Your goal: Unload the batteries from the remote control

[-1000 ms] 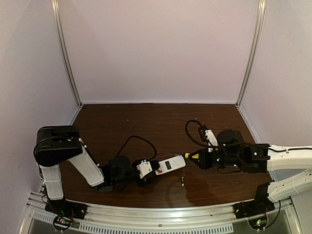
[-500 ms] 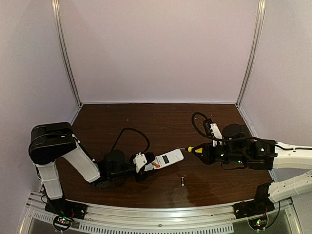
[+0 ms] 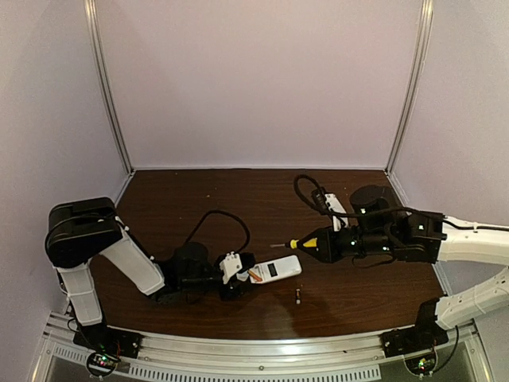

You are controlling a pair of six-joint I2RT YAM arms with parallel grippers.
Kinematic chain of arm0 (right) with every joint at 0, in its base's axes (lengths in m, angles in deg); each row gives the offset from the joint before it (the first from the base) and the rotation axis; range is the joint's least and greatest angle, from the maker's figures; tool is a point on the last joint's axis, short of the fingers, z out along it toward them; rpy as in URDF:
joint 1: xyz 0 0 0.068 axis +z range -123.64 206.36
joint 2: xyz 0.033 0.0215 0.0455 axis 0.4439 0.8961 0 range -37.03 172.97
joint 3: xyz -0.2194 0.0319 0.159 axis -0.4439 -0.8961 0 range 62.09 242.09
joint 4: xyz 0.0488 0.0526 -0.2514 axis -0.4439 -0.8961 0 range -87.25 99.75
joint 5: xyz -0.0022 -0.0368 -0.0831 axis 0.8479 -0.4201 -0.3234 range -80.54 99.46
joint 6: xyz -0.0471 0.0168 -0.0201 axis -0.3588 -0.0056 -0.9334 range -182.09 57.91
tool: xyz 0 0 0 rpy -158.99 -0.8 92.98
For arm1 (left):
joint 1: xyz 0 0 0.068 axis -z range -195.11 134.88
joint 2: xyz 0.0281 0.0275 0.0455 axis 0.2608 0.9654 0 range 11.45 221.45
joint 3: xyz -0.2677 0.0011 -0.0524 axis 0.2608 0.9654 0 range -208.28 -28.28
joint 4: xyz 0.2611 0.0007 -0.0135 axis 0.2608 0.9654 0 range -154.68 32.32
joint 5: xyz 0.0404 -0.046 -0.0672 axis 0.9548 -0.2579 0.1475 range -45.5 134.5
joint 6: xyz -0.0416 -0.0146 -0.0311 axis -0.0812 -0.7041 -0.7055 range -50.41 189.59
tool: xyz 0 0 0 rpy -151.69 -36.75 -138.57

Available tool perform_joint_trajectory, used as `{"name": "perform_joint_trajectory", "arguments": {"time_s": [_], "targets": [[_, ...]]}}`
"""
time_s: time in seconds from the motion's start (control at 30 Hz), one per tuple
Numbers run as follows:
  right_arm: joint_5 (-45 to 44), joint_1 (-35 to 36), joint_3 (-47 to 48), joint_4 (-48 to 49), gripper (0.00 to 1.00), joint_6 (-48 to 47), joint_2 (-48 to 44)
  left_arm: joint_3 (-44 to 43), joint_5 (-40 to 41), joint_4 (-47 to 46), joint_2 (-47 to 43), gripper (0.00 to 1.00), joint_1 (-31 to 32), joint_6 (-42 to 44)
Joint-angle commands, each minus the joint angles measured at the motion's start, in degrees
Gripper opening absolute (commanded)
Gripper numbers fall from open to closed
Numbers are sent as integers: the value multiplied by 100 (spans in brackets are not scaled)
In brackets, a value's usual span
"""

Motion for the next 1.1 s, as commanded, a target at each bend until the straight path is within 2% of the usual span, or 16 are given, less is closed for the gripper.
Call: {"name": "perform_joint_trajectory", "arguments": {"time_s": [0.0,0.3,0.67,0.87,1.07], "targets": [[740,43,-398,455,0,-141,233,-139,-115,113,-151,0,-61,148],[1240,66,-786,1074,0,-440,708,-176,-181,297,-151,0,-62,328],[1250,81,-747,1511,0,-1125,1243,-181,-293,491,-195,0,-61,477],[1445,127,-754,1883,0,-1055,1468,-183,-308,484,-202,0,-62,479],[1144,246,-731,2126,0,-934,1622,-177,-353,525,-236,0,-65,486]]}}
